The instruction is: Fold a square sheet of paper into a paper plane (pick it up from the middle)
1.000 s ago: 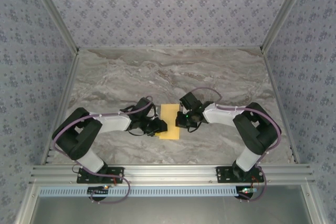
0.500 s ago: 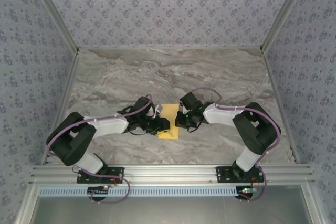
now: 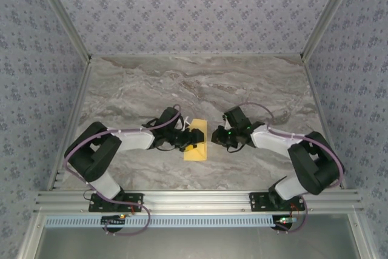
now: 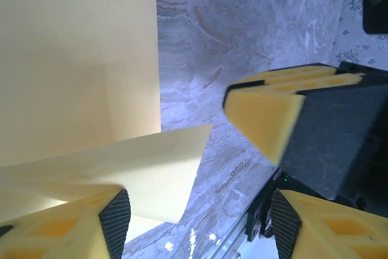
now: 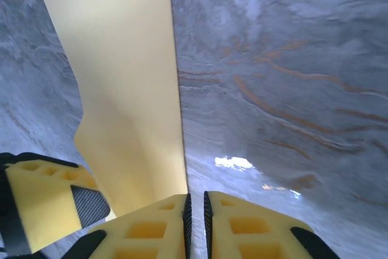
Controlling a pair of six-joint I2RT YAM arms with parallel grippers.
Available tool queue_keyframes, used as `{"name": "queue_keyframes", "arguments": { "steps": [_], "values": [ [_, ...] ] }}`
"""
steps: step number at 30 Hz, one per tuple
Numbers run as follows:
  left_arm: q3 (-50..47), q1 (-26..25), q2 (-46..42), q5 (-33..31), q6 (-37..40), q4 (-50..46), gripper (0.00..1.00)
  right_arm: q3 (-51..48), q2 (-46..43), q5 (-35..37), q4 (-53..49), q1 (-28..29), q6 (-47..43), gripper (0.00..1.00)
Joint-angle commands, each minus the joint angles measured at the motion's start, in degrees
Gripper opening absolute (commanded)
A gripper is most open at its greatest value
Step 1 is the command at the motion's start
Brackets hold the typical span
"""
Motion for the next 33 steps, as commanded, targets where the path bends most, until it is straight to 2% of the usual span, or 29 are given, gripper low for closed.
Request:
{"name": "queue_keyframes", "arguments": {
  "steps": [1, 4, 6, 9, 14, 25, 30, 33],
  "values": [
    [1.4, 0.0, 0.9, 0.5, 0.3, 1.5, 0.65, -2.8, -3.3, -1.6, 2.4, -1.0, 1.0, 0.26],
    [1.2, -0.1, 1.1, -0.2, 0.2, 1.2, 0.61, -3.9, -4.2, -5.5, 6.8, -0.9, 0.4, 0.36],
    [1.2, 0.0, 0.9, -1.4, 0.2, 0.1, 0.55, -4.3, -3.7, -8.1, 10.3, -0.4, 0.0, 0.42],
    [0.6, -0.1, 0.8, -2.5, -0.4, -0.1, 0.47, -3.9, -2.1, -9.1, 12.5, 0.4, 0.1, 0.44],
    [0.2, 0.0, 0.6, -3.2, -0.5, -0.3, 0.36, -2.5, 0.6, -8.9, 13.1, 0.7, 0.1, 0.39],
    [-0.1, 0.0, 0.7, -3.2, -0.7, -0.2, 0.32, -0.7, 4.9, -10.9, 15.1, 0.8, -1.0, 0.26],
    [-0.2, -0.1, 0.1, -3.0, -0.7, 0.0, 0.31, 0.7, 6.1, -9.9, 13.3, 0.8, -2.2, 0.09],
    [-0.3, -0.1, -1.0, -2.2, -0.7, 1.8, 0.30, 1.4, 7.0, -8.4, 10.5, 0.8, -3.7, 0.05]
  ]
}}
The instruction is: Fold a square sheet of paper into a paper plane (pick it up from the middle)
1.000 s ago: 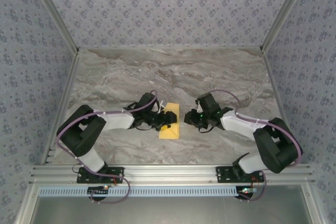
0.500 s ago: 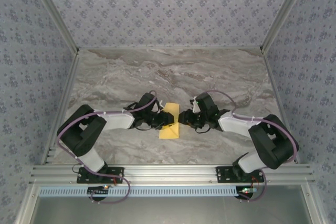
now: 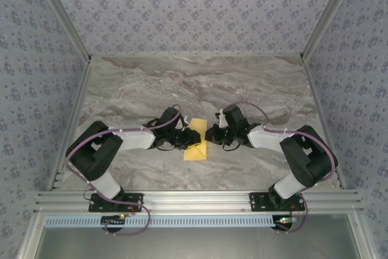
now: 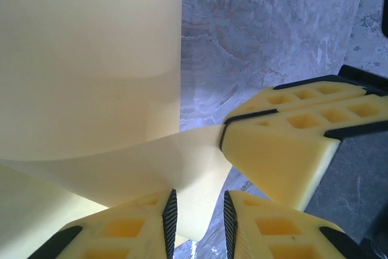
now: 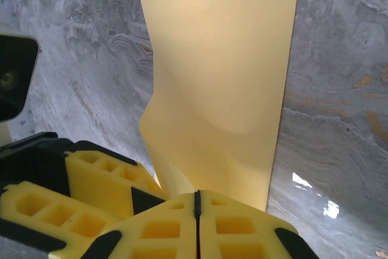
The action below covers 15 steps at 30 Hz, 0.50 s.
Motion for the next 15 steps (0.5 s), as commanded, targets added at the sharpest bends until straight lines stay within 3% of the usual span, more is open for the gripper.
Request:
{"name": "queue_keyframes", "arguments": {
  "steps": [1, 15],
  "values": [
    [-0.8, 0.0, -2.3, 0.9, -0.2, 3.3, 0.29, 1.6, 1.4, 1.3, -3.6, 0.2, -2.4, 0.05],
    [0.1, -0.1, 0.3, 1.3, 0.8, 3.1, 0.27, 2.9, 5.6, 0.6, -4.6, -0.1, -4.0, 0.04]
  ]
}}
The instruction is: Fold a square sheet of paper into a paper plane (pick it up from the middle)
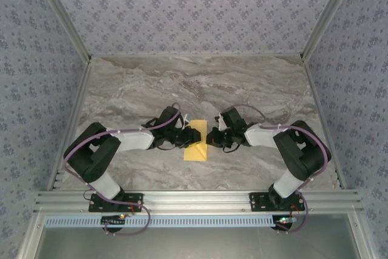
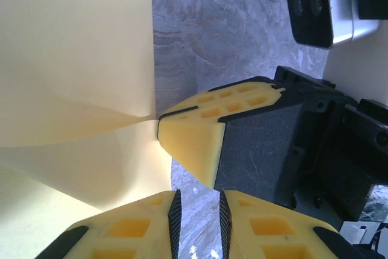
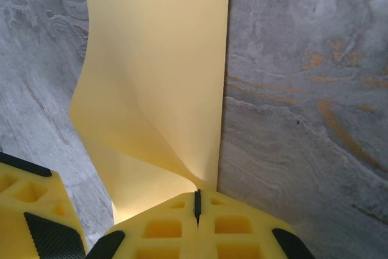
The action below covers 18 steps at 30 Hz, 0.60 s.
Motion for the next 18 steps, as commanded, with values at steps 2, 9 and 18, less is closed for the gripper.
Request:
{"name": "queue_keyframes", "arguments": {
  "steps": [2, 9, 18],
  "values": [
    [0.7, -0.2, 1.7, 1.2, 1.3, 0.9, 0.26, 2.3, 1.7, -0.2, -2.0, -0.1, -1.8, 0.04],
    [1.0, -0.1, 3.1, 1.3, 1.7, 0.5, 0.25, 3.0, 2.6, -0.6, -2.0, -0.1, -2.5, 0.04],
    [1.5, -0.2, 4.2, 1.4, 2.0, -0.1, 0.24, 3.5, 3.7, -0.9, -2.2, 0.0, -2.9, 0.04]
  ]
}}
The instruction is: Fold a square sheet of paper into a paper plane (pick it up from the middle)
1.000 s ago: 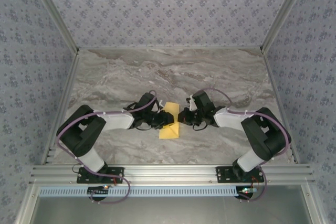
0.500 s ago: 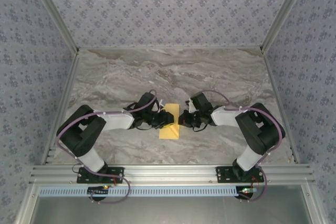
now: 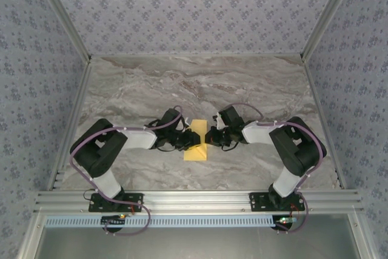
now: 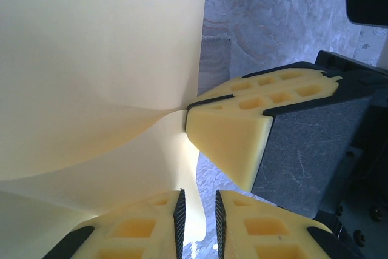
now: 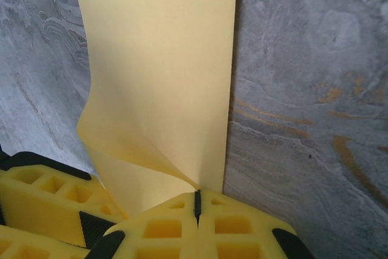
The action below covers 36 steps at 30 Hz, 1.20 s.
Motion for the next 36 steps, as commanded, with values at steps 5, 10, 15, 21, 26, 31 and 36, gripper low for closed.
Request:
{"name": "queue_keyframes", "arguments": {
  "steps": [5, 10, 15, 21, 26, 31, 36],
  "values": [
    [1.5, -0.1, 1.1, 1.2, 1.5, -0.1, 0.24, 1.4, 1.1, 0.4, -2.3, 0.0, -1.4, 0.04],
    [1.6, -0.2, 1.7, 1.5, 1.5, -0.1, 0.24, 1.4, 0.7, 1.4, -3.1, 0.1, -1.8, 0.04],
    [1.5, -0.3, 2.1, 1.6, 1.4, 0.1, 0.24, 1.5, 0.8, 1.4, -3.4, 0.0, -2.0, 0.04],
    [1.5, -0.3, 2.4, 1.6, 1.4, 0.2, 0.24, 1.5, 0.6, 1.7, -3.7, 0.0, -2.1, 0.04],
    [1.4, -0.4, 3.0, 1.4, 1.3, 0.4, 0.24, 1.7, 0.8, 1.8, -3.7, 0.0, -2.2, 0.04],
    [1.4, -0.5, 3.5, 1.4, 1.2, 0.4, 0.23, 1.7, 0.9, 2.1, -4.1, 0.0, -2.3, 0.04],
    [1.2, -0.5, 3.6, 1.2, 1.1, 0.4, 0.23, 1.8, 1.2, 2.1, -4.2, 0.1, -2.5, 0.04]
  ]
}}
